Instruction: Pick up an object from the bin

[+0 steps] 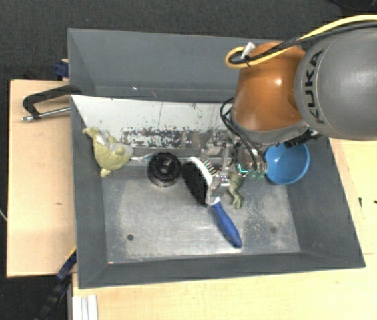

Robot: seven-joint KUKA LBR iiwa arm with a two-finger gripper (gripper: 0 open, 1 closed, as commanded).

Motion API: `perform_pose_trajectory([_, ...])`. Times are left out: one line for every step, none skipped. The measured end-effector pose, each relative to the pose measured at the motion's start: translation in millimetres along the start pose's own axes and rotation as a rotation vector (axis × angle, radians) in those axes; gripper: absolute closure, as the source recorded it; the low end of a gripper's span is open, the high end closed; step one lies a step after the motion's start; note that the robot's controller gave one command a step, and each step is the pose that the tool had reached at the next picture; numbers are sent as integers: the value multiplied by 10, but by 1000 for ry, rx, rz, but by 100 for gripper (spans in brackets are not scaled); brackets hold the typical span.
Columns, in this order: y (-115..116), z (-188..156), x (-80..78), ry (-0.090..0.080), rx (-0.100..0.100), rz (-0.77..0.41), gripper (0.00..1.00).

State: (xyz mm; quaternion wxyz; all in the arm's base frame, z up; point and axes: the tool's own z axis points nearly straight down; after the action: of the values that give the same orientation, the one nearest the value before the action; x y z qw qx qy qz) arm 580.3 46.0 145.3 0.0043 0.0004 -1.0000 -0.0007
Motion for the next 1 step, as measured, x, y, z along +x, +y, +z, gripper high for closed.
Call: perform_pose_trajectory([-278,474,170,-17,0,76,0])
